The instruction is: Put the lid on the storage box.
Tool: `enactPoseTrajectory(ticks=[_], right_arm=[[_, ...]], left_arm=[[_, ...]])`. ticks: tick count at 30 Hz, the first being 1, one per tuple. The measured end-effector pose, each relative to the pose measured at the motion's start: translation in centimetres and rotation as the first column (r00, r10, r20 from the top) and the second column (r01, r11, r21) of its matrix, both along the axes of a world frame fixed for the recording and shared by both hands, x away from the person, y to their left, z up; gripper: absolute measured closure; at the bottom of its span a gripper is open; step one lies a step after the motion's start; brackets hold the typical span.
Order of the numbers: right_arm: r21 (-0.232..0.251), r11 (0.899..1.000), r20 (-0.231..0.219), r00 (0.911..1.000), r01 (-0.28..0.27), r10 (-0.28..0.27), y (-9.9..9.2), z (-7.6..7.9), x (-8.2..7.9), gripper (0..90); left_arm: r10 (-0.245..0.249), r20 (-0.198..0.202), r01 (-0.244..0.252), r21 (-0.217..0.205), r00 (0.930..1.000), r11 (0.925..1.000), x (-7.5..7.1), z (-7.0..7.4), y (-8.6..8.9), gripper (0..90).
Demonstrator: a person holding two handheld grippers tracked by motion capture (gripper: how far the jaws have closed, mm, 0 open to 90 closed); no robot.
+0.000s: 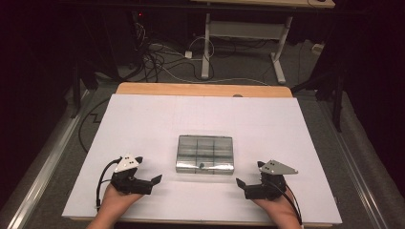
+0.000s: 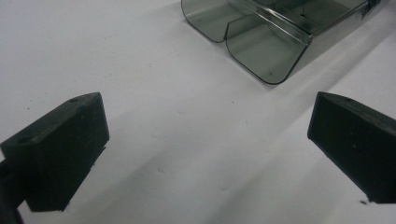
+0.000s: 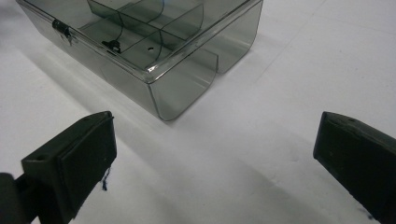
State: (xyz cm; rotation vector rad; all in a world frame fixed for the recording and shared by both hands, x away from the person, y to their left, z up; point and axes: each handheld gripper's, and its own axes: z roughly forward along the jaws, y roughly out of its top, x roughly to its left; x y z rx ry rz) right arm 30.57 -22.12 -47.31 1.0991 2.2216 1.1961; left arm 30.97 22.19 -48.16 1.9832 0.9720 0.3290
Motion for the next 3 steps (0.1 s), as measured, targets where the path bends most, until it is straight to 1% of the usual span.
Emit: enactPoseTrajectory(ticks=[3], right_arm=[[-0.002,1.0,0.002,1.0,-0.002,0.002,0.2,-0.01,0.02,0.0]], left_arm=[[0.002,0.003,-0.002,-0.004,1.0,1.0,-0.14,-0.01,0.12,0.0]])
